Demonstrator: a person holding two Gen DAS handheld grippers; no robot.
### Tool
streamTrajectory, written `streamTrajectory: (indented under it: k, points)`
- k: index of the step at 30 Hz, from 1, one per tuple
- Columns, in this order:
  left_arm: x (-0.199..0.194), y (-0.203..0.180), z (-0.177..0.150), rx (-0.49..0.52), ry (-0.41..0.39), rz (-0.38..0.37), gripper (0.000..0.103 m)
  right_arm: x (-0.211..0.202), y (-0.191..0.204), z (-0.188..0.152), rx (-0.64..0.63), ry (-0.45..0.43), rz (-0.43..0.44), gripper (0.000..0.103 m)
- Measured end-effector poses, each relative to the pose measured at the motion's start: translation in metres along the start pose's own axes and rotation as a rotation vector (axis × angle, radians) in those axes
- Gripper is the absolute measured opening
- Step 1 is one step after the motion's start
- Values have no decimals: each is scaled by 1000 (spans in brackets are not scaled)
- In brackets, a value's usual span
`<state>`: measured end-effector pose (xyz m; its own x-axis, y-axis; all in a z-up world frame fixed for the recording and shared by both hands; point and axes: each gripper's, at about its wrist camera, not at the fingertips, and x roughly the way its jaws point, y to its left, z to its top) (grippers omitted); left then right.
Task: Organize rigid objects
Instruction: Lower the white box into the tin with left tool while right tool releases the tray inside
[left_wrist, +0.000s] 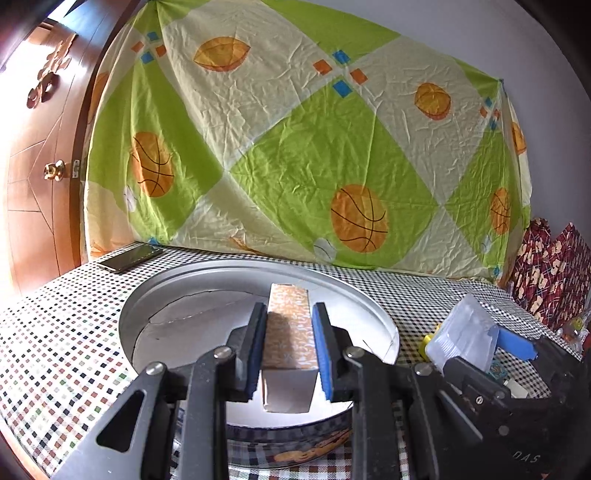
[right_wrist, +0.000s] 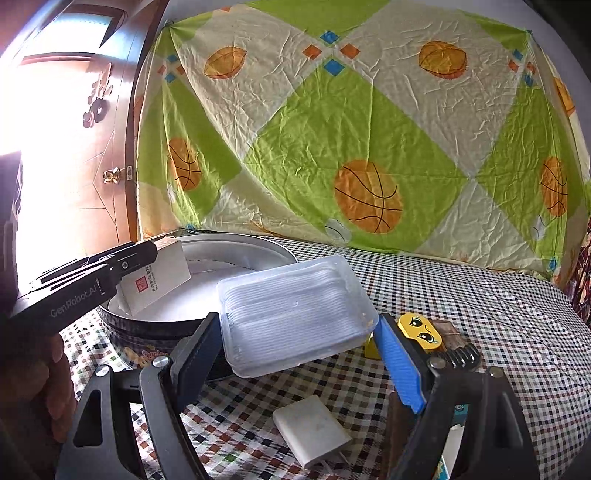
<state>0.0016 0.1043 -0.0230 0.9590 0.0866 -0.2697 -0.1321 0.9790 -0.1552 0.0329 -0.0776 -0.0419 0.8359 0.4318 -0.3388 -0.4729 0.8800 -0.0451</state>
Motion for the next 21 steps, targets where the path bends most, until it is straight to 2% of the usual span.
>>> streamTrajectory:
  k: [8,16,21]
  points:
    - [3,11,7,-8,12,-4,24,7,10,12,-6,9,31,84]
    - [13,22,15,-11,46,10,24,17,21,39,-37,-11,49,84]
    - [25,27,22,-1,86,20,24,41,25,58,-28,27,85,84]
